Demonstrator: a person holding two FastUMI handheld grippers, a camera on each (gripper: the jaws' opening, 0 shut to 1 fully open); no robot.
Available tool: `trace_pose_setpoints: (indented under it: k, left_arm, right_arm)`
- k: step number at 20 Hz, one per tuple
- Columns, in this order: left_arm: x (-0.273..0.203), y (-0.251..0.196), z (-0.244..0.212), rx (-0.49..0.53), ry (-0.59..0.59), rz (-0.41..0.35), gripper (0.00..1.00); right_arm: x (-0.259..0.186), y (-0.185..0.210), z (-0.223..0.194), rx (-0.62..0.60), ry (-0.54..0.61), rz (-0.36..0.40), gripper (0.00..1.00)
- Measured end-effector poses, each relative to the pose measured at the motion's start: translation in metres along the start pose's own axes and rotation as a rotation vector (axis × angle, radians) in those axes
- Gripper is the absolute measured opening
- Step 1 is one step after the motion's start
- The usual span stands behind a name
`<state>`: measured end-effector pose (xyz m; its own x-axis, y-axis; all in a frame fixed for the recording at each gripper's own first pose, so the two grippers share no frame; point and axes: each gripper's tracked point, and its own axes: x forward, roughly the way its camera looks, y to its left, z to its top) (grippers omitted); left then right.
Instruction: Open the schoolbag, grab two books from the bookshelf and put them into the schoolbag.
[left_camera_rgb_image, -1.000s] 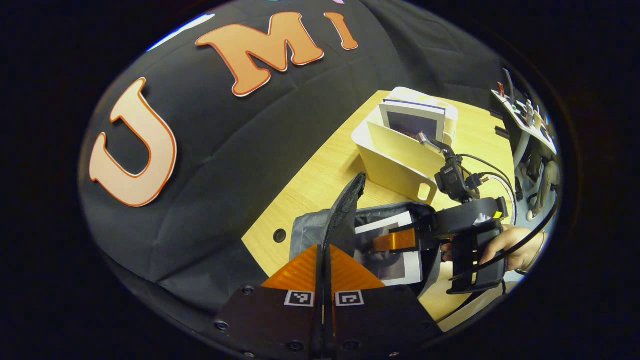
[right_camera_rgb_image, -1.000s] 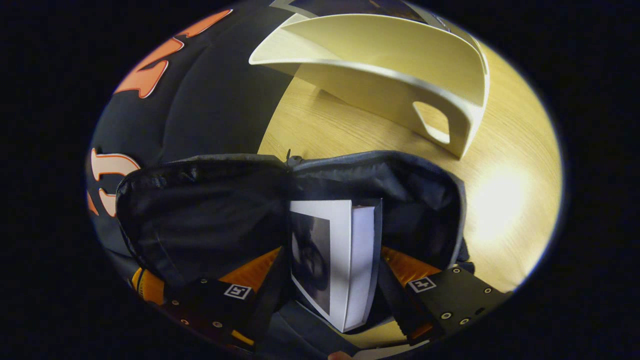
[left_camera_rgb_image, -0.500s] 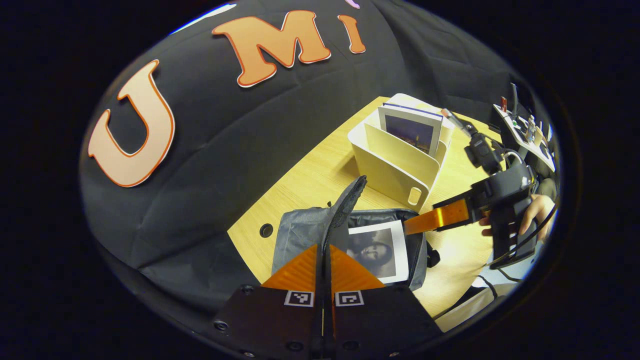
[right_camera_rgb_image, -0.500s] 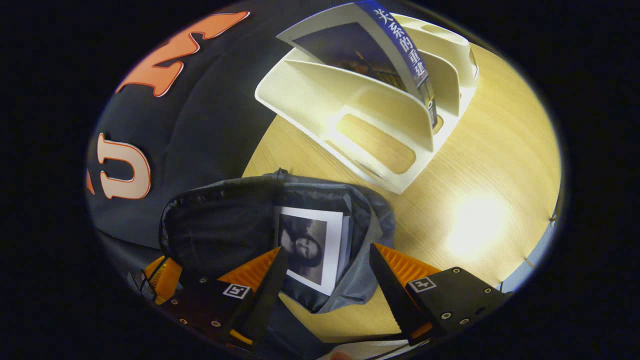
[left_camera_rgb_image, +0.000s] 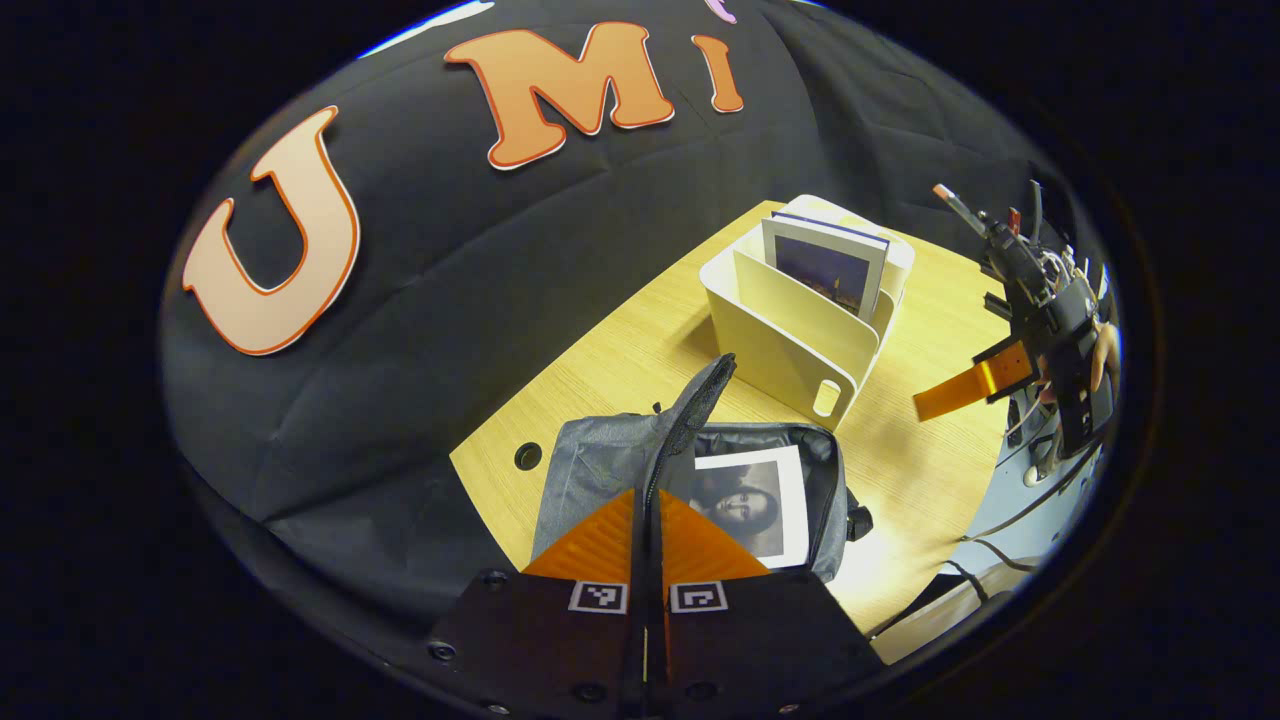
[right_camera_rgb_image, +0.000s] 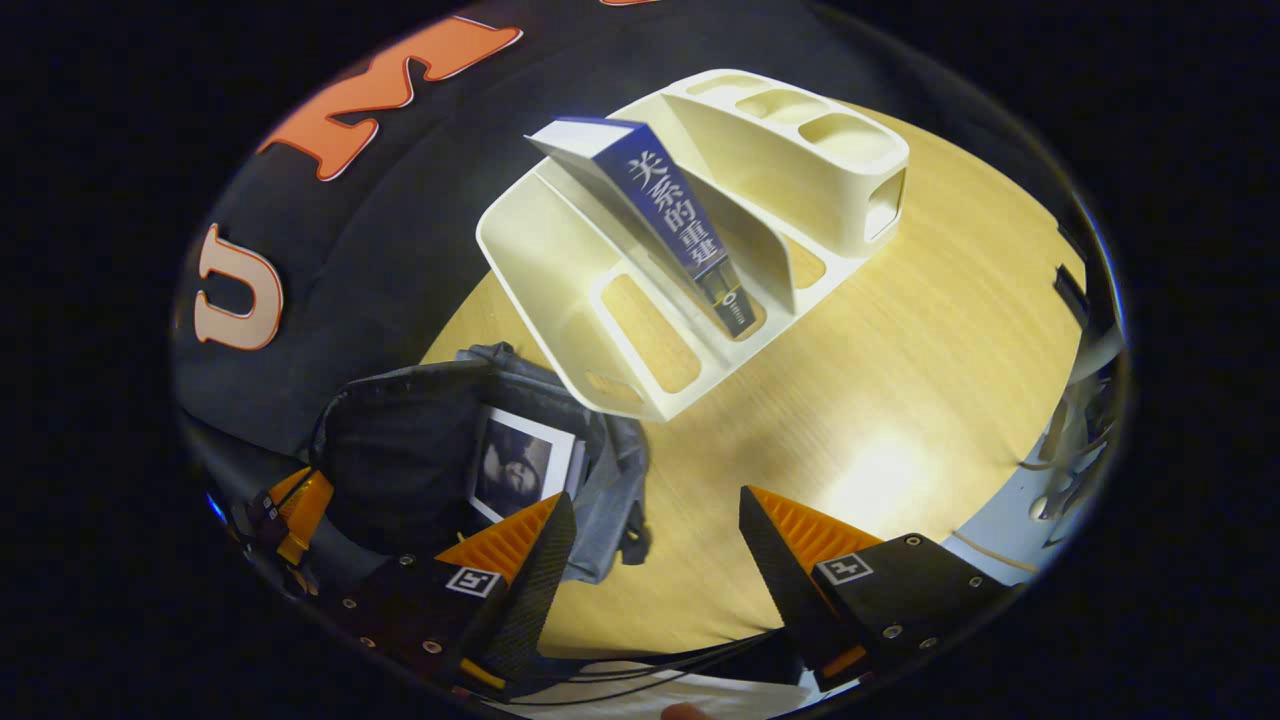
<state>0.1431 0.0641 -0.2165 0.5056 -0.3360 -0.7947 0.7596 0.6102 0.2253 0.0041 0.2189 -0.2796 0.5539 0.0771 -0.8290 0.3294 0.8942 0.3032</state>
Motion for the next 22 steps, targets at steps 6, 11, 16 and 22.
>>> trace_pose_setpoints:
  k: [6,11,16,22]
  left_arm:
    - [0.003,-0.002,-0.004,-0.026,0.005,-0.002,0.01]
    - [0.001,0.005,-0.005,-0.025,-0.001,0.020,0.01]
    - [0.001,0.009,-0.005,-0.058,-0.004,0.027,0.01]
    - [0.002,0.017,-0.014,-0.125,0.011,0.056,0.01]
  right_arm:
    - [-0.052,-0.008,0.045,-0.167,-0.036,-0.060,0.99]
    - [-0.084,-0.002,0.089,-0.273,-0.067,-0.130,0.99]
    - [-0.109,0.029,0.145,-0.399,-0.123,-0.187,0.99]
    - [-0.091,0.074,0.193,-0.517,-0.124,-0.203,0.99]
